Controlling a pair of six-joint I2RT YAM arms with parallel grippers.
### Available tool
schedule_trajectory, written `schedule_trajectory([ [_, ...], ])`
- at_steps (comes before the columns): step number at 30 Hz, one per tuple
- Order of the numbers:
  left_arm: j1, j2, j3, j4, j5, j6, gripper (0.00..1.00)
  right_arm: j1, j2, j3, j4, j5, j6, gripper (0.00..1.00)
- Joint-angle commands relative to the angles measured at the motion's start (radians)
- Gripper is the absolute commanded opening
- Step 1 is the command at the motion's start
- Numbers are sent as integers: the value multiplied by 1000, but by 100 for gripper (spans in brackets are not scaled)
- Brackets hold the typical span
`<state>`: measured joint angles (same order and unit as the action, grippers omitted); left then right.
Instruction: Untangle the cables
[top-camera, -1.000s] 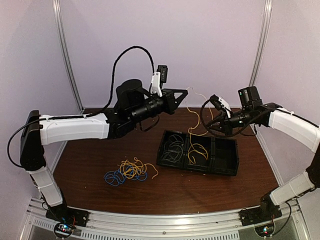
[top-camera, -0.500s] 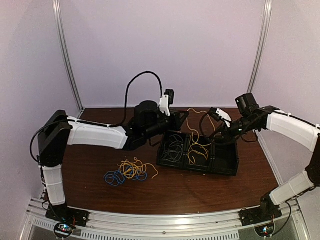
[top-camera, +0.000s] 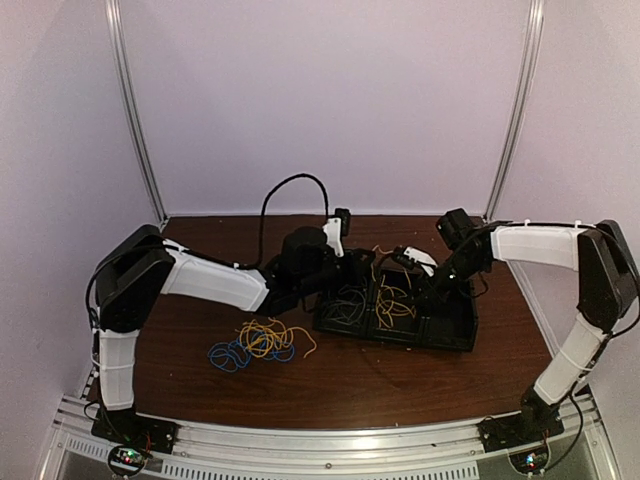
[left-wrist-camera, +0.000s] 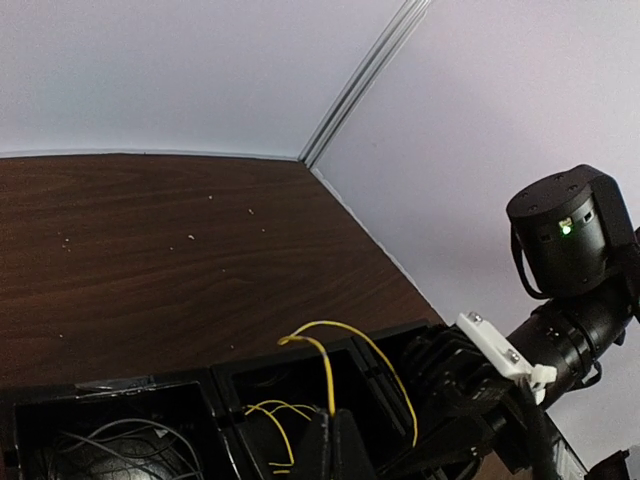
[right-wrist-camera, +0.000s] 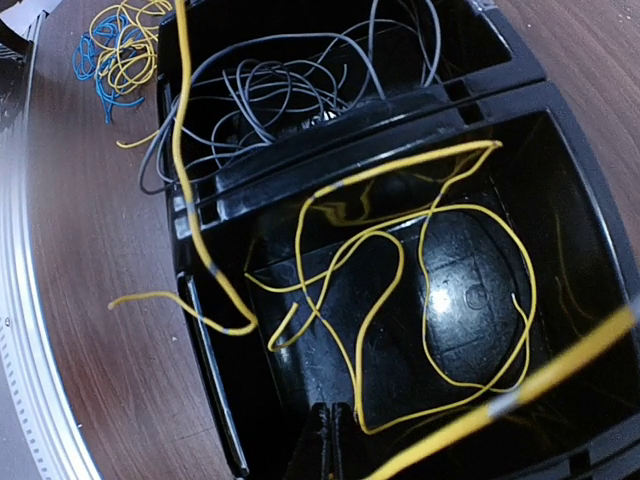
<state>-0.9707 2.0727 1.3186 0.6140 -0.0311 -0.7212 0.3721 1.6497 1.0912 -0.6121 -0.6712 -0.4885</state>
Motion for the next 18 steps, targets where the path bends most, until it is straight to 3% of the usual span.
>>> schedule_trajectory([
  [1,-6,-12,-9,48,-14,-12,0,48,40,66,26,44,17,0],
  [18,-22,-22,-32,43,-73,-18,0,120,154,114,11,205,55,0],
])
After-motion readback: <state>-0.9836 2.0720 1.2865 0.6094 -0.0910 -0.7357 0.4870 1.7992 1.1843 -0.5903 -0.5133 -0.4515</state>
